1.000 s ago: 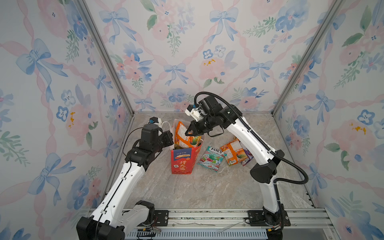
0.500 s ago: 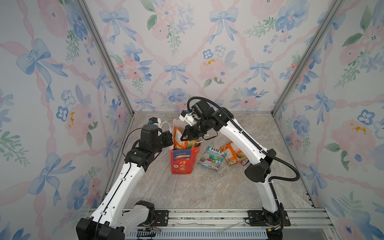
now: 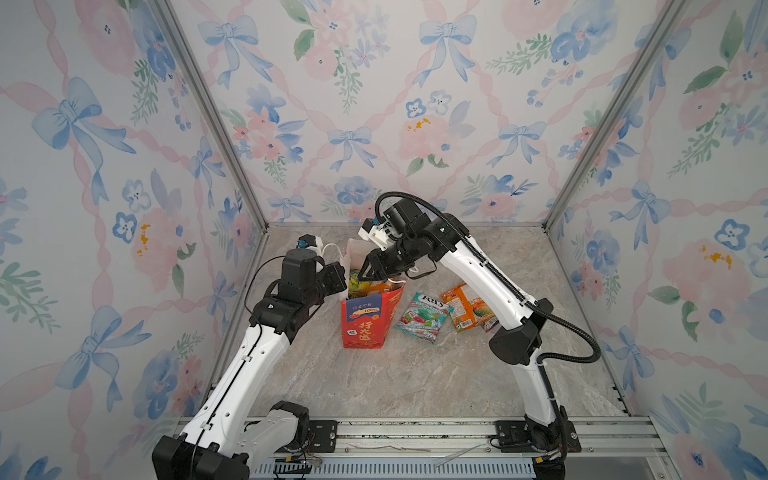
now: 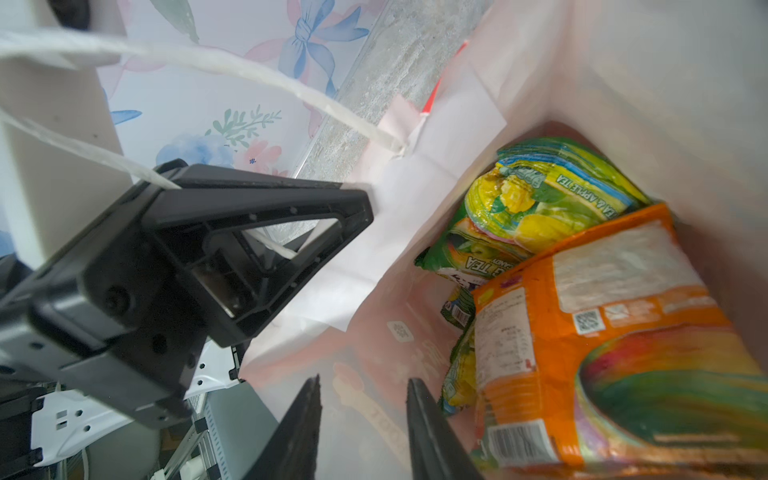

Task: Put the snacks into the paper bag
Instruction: 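Lower the orange candy bag into the paper bag and open the right gripper, then raise the right gripper out of the bag and move over the teal Fox's bag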

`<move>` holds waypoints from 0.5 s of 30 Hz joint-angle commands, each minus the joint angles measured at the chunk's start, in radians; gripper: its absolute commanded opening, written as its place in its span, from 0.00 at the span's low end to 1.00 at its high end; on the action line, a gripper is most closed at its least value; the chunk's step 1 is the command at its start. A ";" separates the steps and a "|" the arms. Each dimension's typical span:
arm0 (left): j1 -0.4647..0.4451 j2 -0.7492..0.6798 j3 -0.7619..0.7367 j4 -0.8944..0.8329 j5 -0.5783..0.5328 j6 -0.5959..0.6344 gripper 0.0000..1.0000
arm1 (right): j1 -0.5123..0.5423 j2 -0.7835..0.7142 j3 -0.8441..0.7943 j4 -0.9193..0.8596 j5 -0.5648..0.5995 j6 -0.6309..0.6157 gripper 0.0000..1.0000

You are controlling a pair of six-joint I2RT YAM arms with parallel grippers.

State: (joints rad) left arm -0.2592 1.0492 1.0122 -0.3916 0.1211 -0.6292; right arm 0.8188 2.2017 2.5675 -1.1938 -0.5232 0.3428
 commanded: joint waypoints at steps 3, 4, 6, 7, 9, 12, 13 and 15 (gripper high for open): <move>0.008 -0.003 -0.008 0.002 0.003 0.014 0.00 | -0.007 -0.027 0.028 -0.010 0.002 -0.016 0.41; 0.008 -0.003 -0.007 0.002 0.003 0.014 0.00 | -0.009 -0.034 0.028 -0.008 0.003 -0.018 0.41; 0.009 -0.002 -0.009 0.003 0.003 0.013 0.00 | -0.012 -0.047 0.028 -0.001 0.002 -0.026 0.43; 0.009 0.000 -0.009 0.002 0.004 0.014 0.00 | -0.015 -0.057 0.029 0.001 0.001 -0.030 0.44; 0.009 -0.003 -0.010 0.002 0.004 0.016 0.00 | -0.018 -0.083 0.028 0.005 0.001 -0.043 0.45; 0.011 -0.004 -0.011 0.002 0.004 0.017 0.00 | -0.025 -0.143 0.023 0.002 0.017 -0.063 0.47; 0.012 -0.006 -0.011 0.002 0.003 0.017 0.00 | -0.027 -0.171 0.013 0.003 0.031 -0.070 0.48; 0.015 -0.008 -0.011 0.002 0.004 0.017 0.00 | -0.031 -0.228 -0.025 0.016 0.051 -0.079 0.51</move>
State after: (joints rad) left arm -0.2550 1.0492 1.0115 -0.3920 0.1215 -0.6292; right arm 0.8005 2.1014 2.5546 -1.1896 -0.5026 0.2974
